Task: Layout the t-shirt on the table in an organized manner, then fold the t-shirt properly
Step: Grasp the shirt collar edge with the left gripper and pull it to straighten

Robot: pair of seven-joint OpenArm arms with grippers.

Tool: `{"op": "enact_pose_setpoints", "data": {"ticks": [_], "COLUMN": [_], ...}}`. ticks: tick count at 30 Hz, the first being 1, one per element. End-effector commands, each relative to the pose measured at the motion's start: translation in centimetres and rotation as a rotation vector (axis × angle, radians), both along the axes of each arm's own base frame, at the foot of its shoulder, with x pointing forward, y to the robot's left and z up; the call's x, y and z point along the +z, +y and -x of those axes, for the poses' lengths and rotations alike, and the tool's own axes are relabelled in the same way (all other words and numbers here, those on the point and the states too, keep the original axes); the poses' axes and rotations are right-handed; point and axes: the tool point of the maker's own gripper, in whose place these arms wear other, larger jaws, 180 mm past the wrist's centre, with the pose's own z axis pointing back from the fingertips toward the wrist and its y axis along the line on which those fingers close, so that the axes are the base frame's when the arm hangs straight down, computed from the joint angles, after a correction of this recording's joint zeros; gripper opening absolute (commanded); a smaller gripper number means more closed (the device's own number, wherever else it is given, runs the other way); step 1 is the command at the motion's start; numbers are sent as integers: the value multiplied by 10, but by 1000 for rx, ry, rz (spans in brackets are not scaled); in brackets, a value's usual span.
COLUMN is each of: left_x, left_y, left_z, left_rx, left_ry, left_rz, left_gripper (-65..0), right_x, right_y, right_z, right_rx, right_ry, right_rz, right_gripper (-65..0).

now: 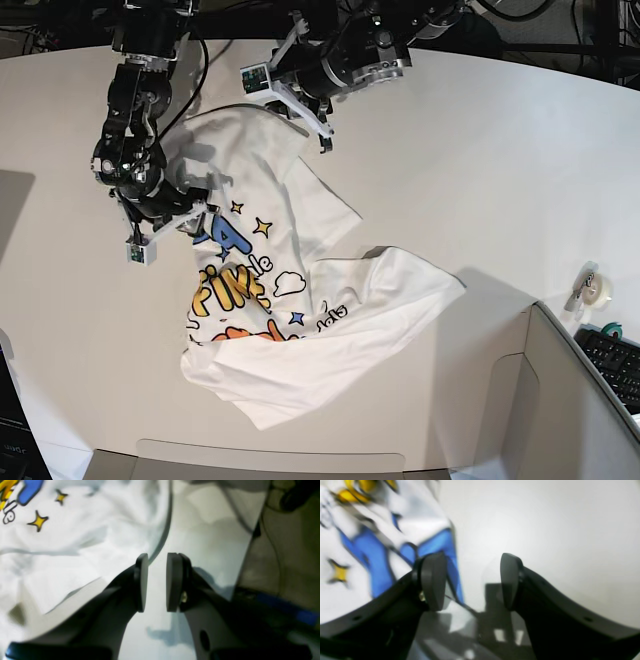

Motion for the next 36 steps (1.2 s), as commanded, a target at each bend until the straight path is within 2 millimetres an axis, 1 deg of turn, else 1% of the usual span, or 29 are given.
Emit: {"op": "enact_pose_setpoints", "data": {"ticks": [1,2,4,6,9,12,14,16,17,19,22,25,28,31,34,36], "left_x": [1,-3,-5,-2,-1,-4,-7,-8,-10,-12,-14,-13,-14,-20,-28,-36], "left_y": [1,4,9,10,21,30,34,32,31,28,23,19,18,18,21,23], "left_z": [5,8,7,8,9,11,16,20,26,37,50,53,54,57,60,62], "left_rx": [-17,-30,-33,-28,-48,-55,-74,-92,-97,-108,-134,-142,-148,-160,-168,-176], "left_ry": [-31,-61,-150,-245,-367,-397,-392,-391,-376,-350,-328,-323,-321,-312,-300,-287], "left_rz": [-17,-54,-127,-171,-262,-309,-318,-303,-291,-269,-234,-215,-209,-222,-242,-261], "left_gripper": [-518,-518,-511,-482,-443,-439,-438,-438,-438,-438,-437,-437,-437,-437,-437,-437], "right_x": [-15,-20,-23,-24,-24,-26,-28,-25,-21,-12,8,22,25,28,31,32], "right_y": [14,21,37,55,79,80,88,96,95,90,81,58,28,3,-16,-21], "right_z": [12,14,15,16,19,21,25,28,30,33,35,38,46,50,56,57], "right_rx": [23,25,33,39,47,51,78,103,103,94,80,63,-3,-69,-120,-134], "right_ry": [84,98,106,112,119,124,132,127,115,86,22,-21,-30,-38,-43,-47], "right_rz": [-36,-53,-88,-129,-181,-181,-178,-173,-169,-157,-134,-75,-41,-22,-7,-1], "right_gripper": [-305,-305,-305,-305,-305,-305,-305,-305,-305,-305,-305,-304,-304,-304,-304,-304]}}
